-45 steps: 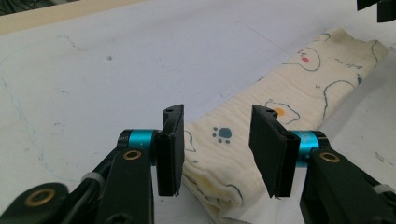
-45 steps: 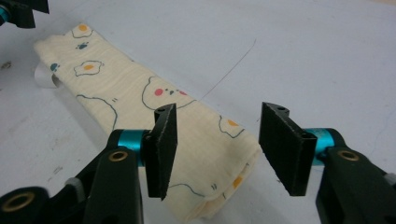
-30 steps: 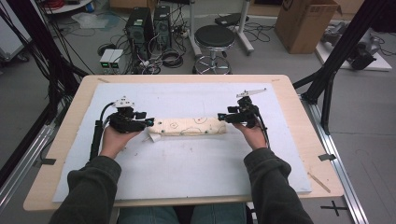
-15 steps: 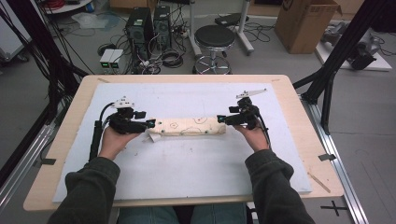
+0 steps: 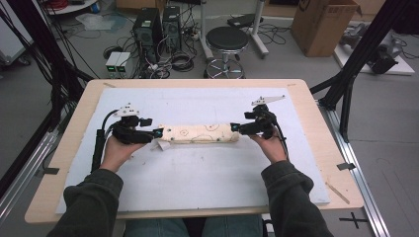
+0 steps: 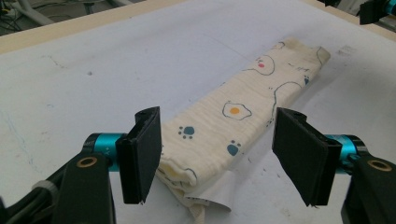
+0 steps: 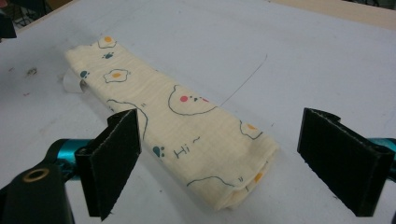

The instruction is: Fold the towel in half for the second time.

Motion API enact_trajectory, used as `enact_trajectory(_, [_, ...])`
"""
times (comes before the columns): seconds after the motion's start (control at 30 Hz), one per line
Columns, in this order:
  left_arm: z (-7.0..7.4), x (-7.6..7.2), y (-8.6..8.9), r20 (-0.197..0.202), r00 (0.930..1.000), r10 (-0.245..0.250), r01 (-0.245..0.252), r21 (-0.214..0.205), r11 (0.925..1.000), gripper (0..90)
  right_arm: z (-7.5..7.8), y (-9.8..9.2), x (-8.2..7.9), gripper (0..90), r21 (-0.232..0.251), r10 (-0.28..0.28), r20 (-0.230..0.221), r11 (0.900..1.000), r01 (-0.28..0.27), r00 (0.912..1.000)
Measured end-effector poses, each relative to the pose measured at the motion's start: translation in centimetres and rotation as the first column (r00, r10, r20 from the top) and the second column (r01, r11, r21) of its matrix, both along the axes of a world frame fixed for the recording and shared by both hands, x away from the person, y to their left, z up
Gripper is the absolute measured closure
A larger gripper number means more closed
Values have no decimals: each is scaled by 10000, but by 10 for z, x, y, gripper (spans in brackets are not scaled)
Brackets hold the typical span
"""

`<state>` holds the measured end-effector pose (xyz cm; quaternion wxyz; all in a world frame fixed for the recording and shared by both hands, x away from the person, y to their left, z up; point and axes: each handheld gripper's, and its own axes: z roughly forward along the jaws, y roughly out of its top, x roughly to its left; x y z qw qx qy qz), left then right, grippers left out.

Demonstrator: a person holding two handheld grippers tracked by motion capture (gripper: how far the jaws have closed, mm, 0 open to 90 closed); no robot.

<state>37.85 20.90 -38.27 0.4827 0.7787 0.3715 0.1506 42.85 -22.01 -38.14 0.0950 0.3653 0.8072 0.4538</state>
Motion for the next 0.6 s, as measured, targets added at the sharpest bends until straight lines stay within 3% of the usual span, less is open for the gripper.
enact_trajectory(0.37, [-1, -9, 8, 106, 9999, 49, -48, -84, 10000, 313, 4, 3, -7, 126, -169, 95, 118, 9998, -93, 9999])
enact_trajectory(0.6, [2, -16, 8, 250, 9996, -95, 92, 125, 9999, 302, 6, 2, -11, 126, -142, 202, 191, 9997, -200, 9996])
